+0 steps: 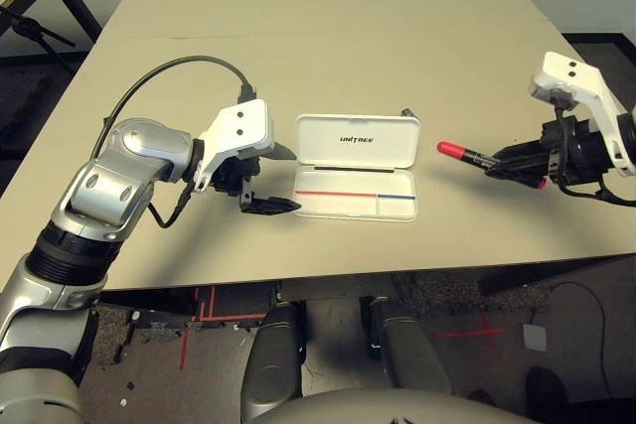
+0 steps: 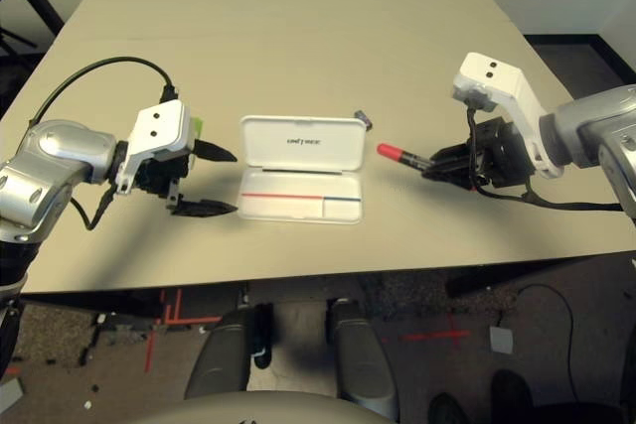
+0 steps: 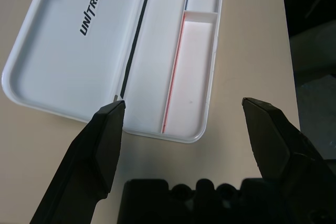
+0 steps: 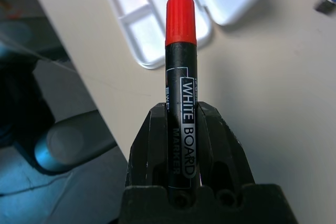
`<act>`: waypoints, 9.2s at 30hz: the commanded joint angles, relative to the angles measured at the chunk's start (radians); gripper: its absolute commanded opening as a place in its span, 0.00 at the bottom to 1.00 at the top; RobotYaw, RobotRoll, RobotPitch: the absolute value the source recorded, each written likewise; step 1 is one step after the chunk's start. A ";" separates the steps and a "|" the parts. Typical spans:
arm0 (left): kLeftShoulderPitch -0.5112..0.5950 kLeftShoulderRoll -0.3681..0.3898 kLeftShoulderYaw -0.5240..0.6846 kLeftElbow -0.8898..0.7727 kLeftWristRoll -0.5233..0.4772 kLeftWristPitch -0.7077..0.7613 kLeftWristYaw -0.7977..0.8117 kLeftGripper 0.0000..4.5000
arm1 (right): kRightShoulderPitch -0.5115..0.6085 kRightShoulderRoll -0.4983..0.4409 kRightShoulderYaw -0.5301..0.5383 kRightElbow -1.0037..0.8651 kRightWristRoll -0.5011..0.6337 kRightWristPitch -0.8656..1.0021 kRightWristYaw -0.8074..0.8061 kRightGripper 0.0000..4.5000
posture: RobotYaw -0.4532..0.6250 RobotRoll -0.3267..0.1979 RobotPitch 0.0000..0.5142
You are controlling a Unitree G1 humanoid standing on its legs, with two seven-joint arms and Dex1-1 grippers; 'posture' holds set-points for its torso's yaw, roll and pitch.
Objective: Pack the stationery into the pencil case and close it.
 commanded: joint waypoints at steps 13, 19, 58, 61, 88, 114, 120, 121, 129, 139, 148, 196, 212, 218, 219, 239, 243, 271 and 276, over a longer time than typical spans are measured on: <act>0.032 0.044 0.038 -0.036 -0.007 0.023 0.021 1.00 | -0.204 0.315 0.232 0.174 -0.241 -0.319 -0.019 0.12 | 0.49 0.62 0.33; 0.065 0.052 0.061 -0.076 -0.019 0.051 0.041 1.00 | -0.207 0.416 0.269 0.199 -0.296 -0.338 -0.056 0.12 | 0.51 0.62 0.34; -0.022 -0.059 0.129 0.072 0.001 0.260 0.327 1.00 | -0.096 0.528 0.133 0.286 -0.169 -0.455 0.071 0.99 | 0.51 0.62 0.35; -0.052 -0.092 0.144 0.115 0.004 0.319 0.398 1.00 | -0.066 0.496 0.095 0.282 -0.143 -0.484 0.089 0.99 | 0.50 0.62 0.35; -0.233 -0.260 0.102 0.537 0.111 0.489 0.703 1.00 | 0.090 0.321 -0.052 0.317 0.180 -0.525 0.221 0.99 | 0.43 0.62 0.33; -0.299 -0.259 0.031 0.742 0.191 0.434 0.607 0.24 | 0.097 0.376 -0.095 0.234 0.177 -0.452 0.174 1.00 | 0.42 0.62 0.33; -0.267 -0.213 0.015 0.650 0.183 0.405 0.535 0.24 | 0.084 0.380 -0.093 0.250 0.171 -0.457 0.180 1.00 | 0.44 0.62 0.32; -0.262 -0.206 0.008 0.637 0.185 0.396 0.521 0.24 | 0.082 0.381 -0.092 0.254 0.169 -0.459 0.182 1.00 | 0.44 0.62 0.33; -0.189 -0.115 -0.023 0.445 0.193 0.326 0.421 0.24 | 0.053 0.383 -0.085 0.308 0.148 -0.488 0.209 1.00 | 0.48 0.62 0.32; -0.095 -0.011 0.010 0.249 0.159 0.228 0.295 0.24 | 0.016 0.377 -0.060 0.413 0.103 -0.590 0.221 1.00 | 0.56 0.62 0.32; -0.010 0.124 0.007 -0.012 0.088 0.197 0.121 0.24 | -0.067 0.337 0.029 0.546 0.112 -0.705 0.221 1.00 | 0.58 0.62 0.32; -0.234 -0.235 -0.316 0.287 0.283 -0.180 -0.130 0.24 | 0.209 0.289 -0.217 0.217 0.160 -0.540 0.127 1.00 | 0.35 0.62 0.33; -0.206 -0.240 -0.307 0.274 0.294 -0.155 -0.116 0.82 | 0.187 0.296 -0.214 0.226 0.169 -0.512 0.097 1.00 | 0.36 0.62 0.33; -0.197 -0.229 -0.284 0.237 0.263 -0.120 -0.130 0.99 | 0.158 0.302 -0.214 0.224 0.137 -0.461 -0.020 1.00 | 0.37 0.62 0.34; -0.198 -0.223 -0.270 0.227 0.244 -0.114 -0.141 0.99 | 0.149 0.303 -0.221 0.227 0.148 -0.448 -0.028 1.00 | 0.37 0.62 0.34; -0.185 -0.076 -0.018 0.186 0.062 -0.037 -0.163 0.99 | -0.136 0.338 -0.179 0.470 -0.066 -0.326 -0.371 1.00 | 0.42 0.62 0.34; -0.158 -0.068 -0.001 0.153 0.051 -0.016 -0.142 0.99 | -0.236 0.397 -0.121 0.602 -0.151 -0.296 -0.436 1.00 | 0.44 0.62 0.33; -0.061 -0.024 0.069 -0.041 -0.069 0.140 -0.005 0.99 | -0.384 0.674 -0.059 1.015 -0.370 -0.399 -0.585 1.00 | 0.52 0.62 0.46; -0.052 -0.014 0.076 -0.057 -0.090 0.151 0.012 0.99 | -0.382 0.707 -0.058 1.078 -0.400 -0.445 -0.606 1.00 | 0.52 0.62 0.47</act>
